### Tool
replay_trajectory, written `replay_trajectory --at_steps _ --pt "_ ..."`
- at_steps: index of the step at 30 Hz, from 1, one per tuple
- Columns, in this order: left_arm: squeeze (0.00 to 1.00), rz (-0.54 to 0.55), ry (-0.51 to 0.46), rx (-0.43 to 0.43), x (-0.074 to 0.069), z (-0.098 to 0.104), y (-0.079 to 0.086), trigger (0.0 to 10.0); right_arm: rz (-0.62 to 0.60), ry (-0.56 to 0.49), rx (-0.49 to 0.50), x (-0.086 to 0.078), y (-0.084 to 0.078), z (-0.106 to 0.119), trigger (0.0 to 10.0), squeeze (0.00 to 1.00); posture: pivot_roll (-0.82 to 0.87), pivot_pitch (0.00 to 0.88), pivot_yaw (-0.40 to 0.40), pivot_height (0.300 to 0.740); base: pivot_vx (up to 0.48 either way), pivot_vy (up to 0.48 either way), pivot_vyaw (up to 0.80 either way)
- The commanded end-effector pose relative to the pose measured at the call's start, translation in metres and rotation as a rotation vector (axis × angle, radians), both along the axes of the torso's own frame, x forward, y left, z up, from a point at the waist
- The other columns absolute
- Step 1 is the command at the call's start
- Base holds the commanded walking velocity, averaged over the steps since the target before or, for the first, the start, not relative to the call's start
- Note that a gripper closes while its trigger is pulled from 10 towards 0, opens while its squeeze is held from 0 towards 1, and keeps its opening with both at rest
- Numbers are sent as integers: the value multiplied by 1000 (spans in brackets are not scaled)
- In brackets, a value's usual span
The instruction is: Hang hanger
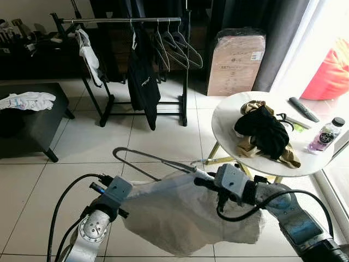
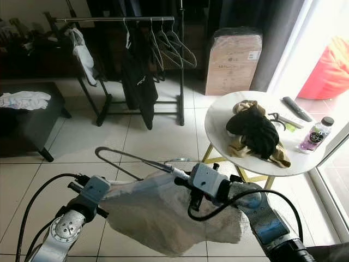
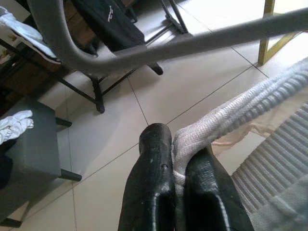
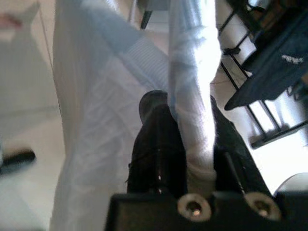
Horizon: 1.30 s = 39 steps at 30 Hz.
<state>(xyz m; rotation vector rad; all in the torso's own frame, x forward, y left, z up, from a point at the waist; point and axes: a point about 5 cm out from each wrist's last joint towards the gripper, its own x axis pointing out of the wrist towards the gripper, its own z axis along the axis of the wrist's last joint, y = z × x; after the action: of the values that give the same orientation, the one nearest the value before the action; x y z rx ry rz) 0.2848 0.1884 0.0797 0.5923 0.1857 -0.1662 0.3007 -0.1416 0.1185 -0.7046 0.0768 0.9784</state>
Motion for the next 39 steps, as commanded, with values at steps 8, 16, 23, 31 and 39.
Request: replay_trajectory --at_steps 8,16,23,31,39 --pt "0 156 71 68 -11 -11 39 0 -50 20 -95 -3 -48 -4 0 0 -97 157 17 740 0 0 0" --pt "0 157 76 73 -12 -12 40 0 37 58 -280 -12 -64 -17 0 0 -99 161 18 740 0 0 0" --pt "0 155 77 76 -13 -12 40 0 19 52 -442 -9 -81 -22 0 0 -98 165 19 740 0 0 0" --pt "0 151 75 85 -14 -12 40 0 -112 49 -626 -4 -113 -32 0 0 -95 167 19 740 0 0 0" --pt "0 148 77 92 -14 -13 40 0 -255 49 -777 0 -141 -31 0 0 -95 167 19 740 0 0 0"
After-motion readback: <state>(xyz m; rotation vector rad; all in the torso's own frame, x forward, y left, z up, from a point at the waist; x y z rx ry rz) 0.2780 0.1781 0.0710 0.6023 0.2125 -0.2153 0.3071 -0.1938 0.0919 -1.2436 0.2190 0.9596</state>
